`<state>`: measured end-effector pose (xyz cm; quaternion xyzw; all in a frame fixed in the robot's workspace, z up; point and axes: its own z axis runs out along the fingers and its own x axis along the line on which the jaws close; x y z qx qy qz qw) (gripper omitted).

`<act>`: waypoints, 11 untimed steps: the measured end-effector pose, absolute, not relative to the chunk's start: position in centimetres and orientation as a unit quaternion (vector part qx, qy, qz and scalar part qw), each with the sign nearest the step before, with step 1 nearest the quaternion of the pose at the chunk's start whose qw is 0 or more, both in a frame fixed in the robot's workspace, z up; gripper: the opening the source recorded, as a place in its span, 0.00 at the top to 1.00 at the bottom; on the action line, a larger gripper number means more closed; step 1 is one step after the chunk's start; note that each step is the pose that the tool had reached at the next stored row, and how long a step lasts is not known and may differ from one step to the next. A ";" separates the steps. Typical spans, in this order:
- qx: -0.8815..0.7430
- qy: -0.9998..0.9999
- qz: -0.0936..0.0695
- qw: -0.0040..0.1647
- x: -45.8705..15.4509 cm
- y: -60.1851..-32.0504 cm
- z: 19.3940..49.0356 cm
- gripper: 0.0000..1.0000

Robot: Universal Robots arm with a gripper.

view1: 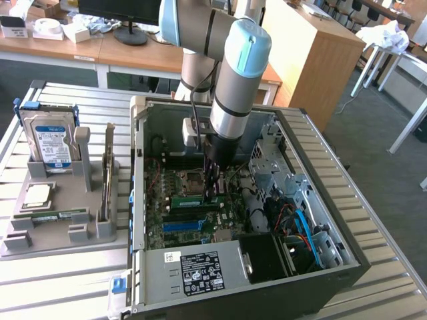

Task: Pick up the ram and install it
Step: 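Pick up the ram and move it above insertion slot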

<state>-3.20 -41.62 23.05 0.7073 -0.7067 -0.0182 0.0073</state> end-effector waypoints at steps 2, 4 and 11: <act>0.707 -0.707 -0.018 0.007 -3.2 -41.6 23.0 0.88; 0.707 -0.707 -0.018 0.007 -3.2 -41.6 23.0 0.88; 0.707 -0.707 -0.018 0.007 -3.2 -41.6 22.9 0.88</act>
